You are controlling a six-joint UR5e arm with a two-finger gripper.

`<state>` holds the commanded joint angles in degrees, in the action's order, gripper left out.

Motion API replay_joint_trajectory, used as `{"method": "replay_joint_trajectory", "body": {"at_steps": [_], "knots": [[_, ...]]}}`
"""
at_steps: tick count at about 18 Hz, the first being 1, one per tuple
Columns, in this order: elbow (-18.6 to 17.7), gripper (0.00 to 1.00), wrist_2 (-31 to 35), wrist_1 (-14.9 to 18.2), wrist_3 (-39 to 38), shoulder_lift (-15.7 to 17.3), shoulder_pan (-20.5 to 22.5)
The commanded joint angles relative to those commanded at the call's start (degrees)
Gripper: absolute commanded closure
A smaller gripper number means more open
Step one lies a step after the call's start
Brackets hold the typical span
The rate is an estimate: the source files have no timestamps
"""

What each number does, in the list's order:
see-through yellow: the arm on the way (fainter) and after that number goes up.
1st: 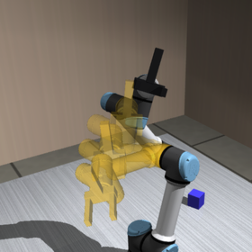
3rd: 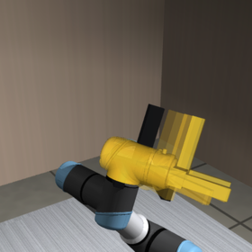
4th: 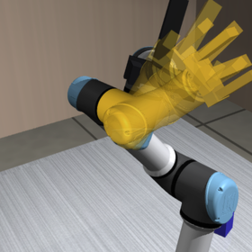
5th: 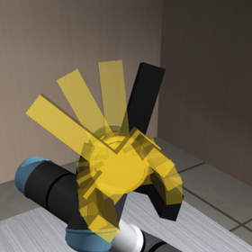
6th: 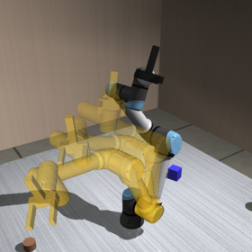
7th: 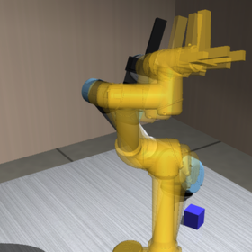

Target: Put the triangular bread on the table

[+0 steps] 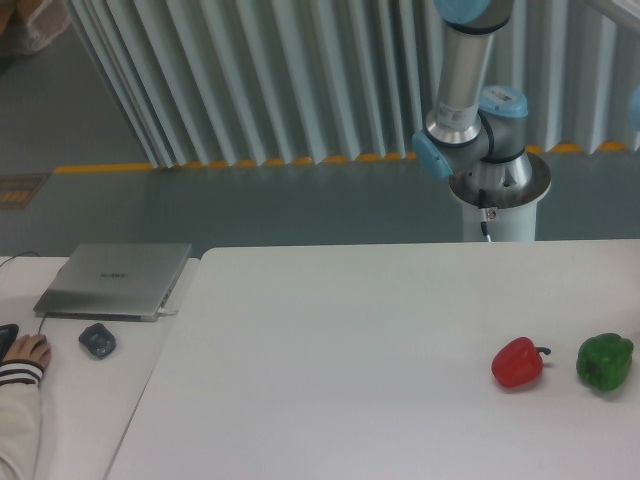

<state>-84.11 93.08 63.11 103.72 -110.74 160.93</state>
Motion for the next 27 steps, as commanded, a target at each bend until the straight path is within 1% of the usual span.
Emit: {"method": "replay_joint_trajectory", "body": {"at_steps": [2, 4, 6, 7, 8, 10, 12, 13, 14, 17, 19, 21, 24, 27], "knots": [[-0.78, 0.0, -0.26, -0.18, -0.97, 0.35, 0.7], [-1.92, 0.0, -0.7, -0.18, -5.95, 0.87, 0.18], [-2.63, 0.0, -2.8, -0.36, -7.04, 1.05, 0.27], [-2.9, 0.0, -3.16, -1.92, -6.86, 0.88, 0.53], [-2.99, 0.0, -3.17, -4.81, -6.77, 0.61, 0.7], [-2.46, 0.0, -2.55, -6.42, -6.77, -1.22, 0.62], [-0.54, 0.0, -1.94, -6.25, -3.89, -2.37, 1.49], [-0.26, 0.0, -2.02, -6.42, 1.17, -2.99, 2.63], [0.35, 0.0, -1.94, -6.51, 3.66, -4.12, 2.9], [1.93, 0.0, -1.67, -6.42, 4.3, -6.41, 2.99], [1.41, 0.0, -0.89, -6.33, 3.51, -6.95, 2.99], [1.76, 0.0, 1.65, -6.42, 3.33, -8.35, 2.82], [1.41, 0.0, 2.46, -6.07, 2.9, -8.62, 2.64], [2.11, 0.0, 3.34, -6.25, 2.72, -10.02, 2.64]]}}
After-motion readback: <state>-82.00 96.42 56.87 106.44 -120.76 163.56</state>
